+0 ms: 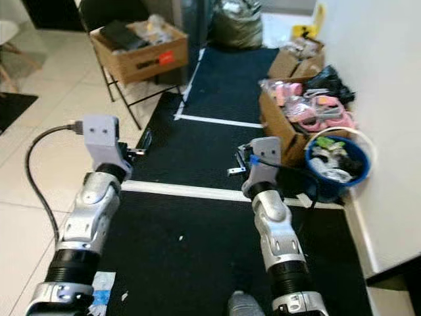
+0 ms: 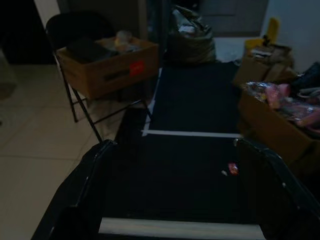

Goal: Picking trash to rubbish bin

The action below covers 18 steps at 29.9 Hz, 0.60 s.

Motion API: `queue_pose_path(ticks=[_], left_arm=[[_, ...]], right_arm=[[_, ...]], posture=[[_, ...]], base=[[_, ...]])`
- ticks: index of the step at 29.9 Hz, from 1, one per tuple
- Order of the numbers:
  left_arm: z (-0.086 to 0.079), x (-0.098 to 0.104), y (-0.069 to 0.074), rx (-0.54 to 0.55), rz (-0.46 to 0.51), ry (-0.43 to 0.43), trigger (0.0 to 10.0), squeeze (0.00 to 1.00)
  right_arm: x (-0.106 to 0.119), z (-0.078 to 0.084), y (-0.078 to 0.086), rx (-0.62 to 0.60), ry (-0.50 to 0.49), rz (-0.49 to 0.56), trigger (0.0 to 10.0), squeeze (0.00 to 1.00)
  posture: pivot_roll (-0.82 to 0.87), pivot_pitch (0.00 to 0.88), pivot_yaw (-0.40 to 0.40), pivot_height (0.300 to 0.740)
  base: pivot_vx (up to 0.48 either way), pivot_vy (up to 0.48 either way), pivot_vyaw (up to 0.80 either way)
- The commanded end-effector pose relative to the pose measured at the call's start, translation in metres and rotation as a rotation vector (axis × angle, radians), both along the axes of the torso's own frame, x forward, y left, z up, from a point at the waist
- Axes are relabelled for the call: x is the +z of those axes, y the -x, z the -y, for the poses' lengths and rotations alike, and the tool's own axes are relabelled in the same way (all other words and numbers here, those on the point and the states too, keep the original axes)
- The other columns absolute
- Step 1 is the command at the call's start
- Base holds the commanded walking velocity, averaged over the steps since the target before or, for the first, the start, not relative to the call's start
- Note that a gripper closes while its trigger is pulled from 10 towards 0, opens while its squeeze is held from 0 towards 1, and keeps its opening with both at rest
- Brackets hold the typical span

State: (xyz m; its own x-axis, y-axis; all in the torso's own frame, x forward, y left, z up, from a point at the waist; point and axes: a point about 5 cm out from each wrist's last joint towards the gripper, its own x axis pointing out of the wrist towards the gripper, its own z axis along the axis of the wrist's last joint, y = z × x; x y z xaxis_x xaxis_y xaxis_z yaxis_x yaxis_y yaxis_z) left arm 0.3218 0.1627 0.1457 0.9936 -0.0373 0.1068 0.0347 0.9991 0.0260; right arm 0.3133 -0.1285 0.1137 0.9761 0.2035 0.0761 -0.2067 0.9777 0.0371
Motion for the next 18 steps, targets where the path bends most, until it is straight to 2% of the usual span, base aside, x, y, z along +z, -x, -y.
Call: queue_pose_path(ticks=[1, 14, 15, 18], left_arm=[[0.005, 0.001, -0.001, -0.02, 0.0, -0.008, 10.0, 0.0], [0.005, 0.0, -0.001, -0.024, -0.001, -0.007, 10.0, 0.0], [0.007, 0.0, 0.0, -0.036, 0.001, -0.012, 10.0, 0.0], [0.01, 0.0, 0.0, -0.053, 0.006, -0.018, 10.0, 0.0]], right_arm=[[-0.005, 0.005, 0.001, -0.018, 0.017, -0.02, 10.0, 0.0], [-0.01, 0.012, 0.001, -0.058, 0.017, -0.039, 10.0, 0.0], [-0.014, 0.015, 0.003, -0.084, 0.002, -0.05, 10.0, 0.0], [-0.016, 0.018, 0.004, -0.109, -0.016, -0.063, 10.0, 0.0]], posture=[[-0.07, 0.033, 0.03, 0.74], [-0.07, 0.027, 0.03, 0.74], [-0.07, 0.002, 0.002, 0.74], [-0.07, 0.002, 0.002, 0.74]], base=[[0.326, 0.0, 0.0], [0.325, 0.0, 0.0], [0.322, 0.0, 0.0], [0.322, 0.0, 0.0]])
